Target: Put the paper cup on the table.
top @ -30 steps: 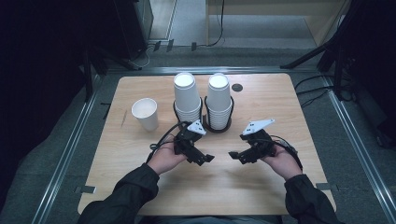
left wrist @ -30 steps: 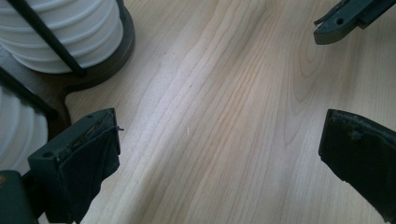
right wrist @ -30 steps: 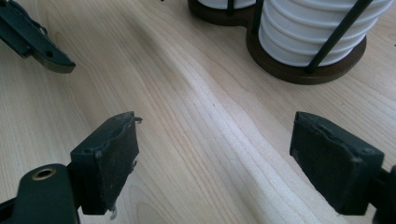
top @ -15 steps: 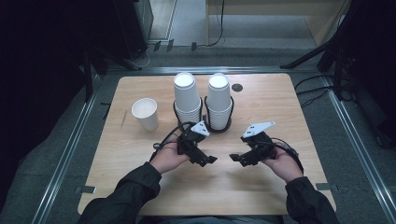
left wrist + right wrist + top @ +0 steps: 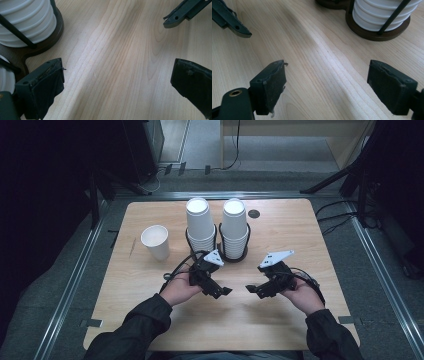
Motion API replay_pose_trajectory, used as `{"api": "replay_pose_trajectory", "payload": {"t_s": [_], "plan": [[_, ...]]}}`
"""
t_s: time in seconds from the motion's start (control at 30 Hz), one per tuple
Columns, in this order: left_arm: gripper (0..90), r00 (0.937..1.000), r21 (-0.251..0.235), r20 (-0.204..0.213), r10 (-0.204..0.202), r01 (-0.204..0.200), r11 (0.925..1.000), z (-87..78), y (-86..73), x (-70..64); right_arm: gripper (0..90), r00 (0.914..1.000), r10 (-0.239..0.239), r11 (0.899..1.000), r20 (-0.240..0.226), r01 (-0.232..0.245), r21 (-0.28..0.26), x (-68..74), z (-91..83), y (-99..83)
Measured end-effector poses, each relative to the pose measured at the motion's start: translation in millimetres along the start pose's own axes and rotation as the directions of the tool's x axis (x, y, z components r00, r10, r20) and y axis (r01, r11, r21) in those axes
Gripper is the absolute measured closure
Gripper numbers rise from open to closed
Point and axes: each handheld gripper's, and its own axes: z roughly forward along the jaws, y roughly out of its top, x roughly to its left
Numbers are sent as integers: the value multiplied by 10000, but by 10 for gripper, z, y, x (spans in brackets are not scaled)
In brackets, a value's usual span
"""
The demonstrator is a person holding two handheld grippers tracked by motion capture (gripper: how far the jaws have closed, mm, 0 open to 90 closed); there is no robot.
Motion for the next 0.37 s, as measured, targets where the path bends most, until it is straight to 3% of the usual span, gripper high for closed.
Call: {"api": "replay_pose_trajectory", "payload": {"t_s": [0.33, 0.37], "plan": [[0, 9999, 110, -119, 40, -38, 9999, 35, -31, 28, 159, 9998, -194, 9998, -22, 194, 87, 2, 6, -6], [0, 9999, 318, -147, 10, -5, 9995, 61, -51, 46, 166, 9994, -292, 9995, -170, 293, 112, 3, 14, -16]]}}
